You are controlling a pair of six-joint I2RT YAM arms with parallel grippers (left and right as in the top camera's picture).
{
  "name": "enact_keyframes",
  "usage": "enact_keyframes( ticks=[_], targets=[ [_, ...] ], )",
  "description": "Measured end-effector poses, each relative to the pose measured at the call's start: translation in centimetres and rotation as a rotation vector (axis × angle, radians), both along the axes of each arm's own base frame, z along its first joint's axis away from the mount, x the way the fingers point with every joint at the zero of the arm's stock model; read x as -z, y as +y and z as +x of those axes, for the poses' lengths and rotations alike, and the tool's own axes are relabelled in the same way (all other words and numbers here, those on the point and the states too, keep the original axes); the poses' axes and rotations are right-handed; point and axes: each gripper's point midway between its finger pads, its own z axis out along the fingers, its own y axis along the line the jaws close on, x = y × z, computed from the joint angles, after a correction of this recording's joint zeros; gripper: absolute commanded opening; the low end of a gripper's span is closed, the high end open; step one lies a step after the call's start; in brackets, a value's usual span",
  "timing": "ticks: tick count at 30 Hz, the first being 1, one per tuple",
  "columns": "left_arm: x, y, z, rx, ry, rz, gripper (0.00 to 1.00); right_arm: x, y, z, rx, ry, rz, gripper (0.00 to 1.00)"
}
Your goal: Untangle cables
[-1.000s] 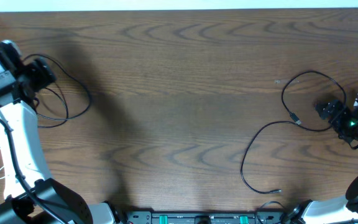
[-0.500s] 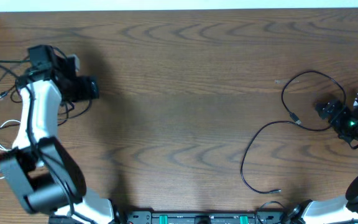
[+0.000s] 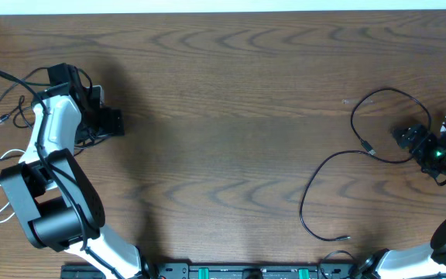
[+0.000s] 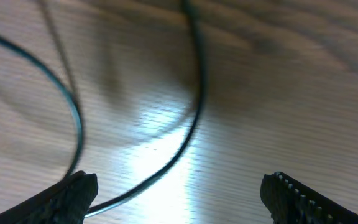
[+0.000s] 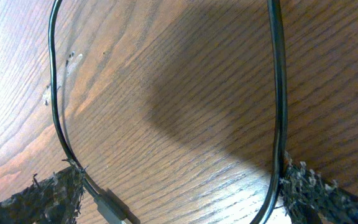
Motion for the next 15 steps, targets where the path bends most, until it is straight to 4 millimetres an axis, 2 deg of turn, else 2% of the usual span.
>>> enact_keyframes(
  ticks=[10, 15],
  targets=[
    [0.2, 3.2, -1.3, -0.068, 0.032, 0.067, 0.89, 0.0, 0.0, 0.0, 0.0, 0.0, 0.0, 0.99],
    [0.3, 3.1, -1.9, -0.079, 0.046, 0.035, 0.88, 0.0, 0.0, 0.0, 0.0, 0.0, 0.0, 0.99]
  ],
)
